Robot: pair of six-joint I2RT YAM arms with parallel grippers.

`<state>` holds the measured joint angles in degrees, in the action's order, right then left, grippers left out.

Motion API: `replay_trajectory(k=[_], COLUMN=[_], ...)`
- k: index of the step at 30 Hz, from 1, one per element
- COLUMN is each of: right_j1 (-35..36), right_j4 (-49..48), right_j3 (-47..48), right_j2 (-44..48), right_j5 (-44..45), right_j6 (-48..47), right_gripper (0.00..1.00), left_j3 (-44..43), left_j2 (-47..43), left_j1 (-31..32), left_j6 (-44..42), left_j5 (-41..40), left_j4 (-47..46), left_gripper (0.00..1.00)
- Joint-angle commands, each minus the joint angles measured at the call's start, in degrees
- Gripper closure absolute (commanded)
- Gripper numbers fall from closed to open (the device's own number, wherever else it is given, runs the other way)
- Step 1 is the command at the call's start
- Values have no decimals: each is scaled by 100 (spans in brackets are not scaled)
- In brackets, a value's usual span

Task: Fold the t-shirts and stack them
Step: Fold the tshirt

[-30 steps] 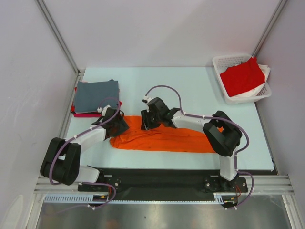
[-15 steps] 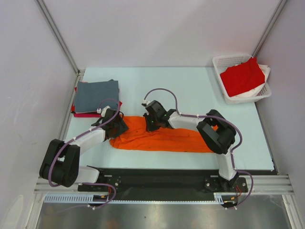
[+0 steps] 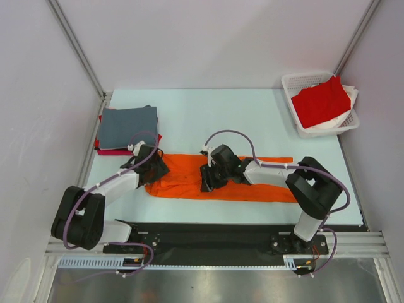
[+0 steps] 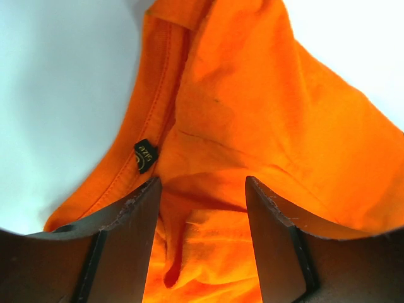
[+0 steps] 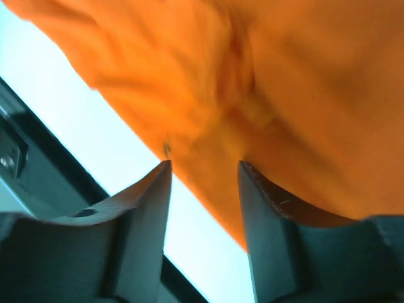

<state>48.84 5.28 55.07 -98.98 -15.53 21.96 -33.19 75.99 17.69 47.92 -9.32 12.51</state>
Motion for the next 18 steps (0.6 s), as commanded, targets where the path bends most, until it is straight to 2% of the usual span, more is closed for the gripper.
replay_trajectory(k=[1,6,11,15,18], right_j1=[-23,-85,-138,-243,-366], right_j4=[-334,-431,-649,-1177,-1897], right_j3=[-251,30,723,1110,1304], right_j2=[431,529,117,-463,-1017], right_j5=[-416,-469,-609,-1248,-1873], right_j6=[-77,-103,-174,62,500], right_gripper=[44,40,35,32,33], left_j3=[120,41,-170,-415,-679], left_j2=[-206,-382,-637,-717,-411], left_j1=[-47,-47,-47,-38,-20], left_j6=[-107,-143,-187,-178,-125], left_j5=[-219,-202,-316,-255,-246], left_j4=[199,357,690,779,858], left_gripper=[38,38,38,38,37])
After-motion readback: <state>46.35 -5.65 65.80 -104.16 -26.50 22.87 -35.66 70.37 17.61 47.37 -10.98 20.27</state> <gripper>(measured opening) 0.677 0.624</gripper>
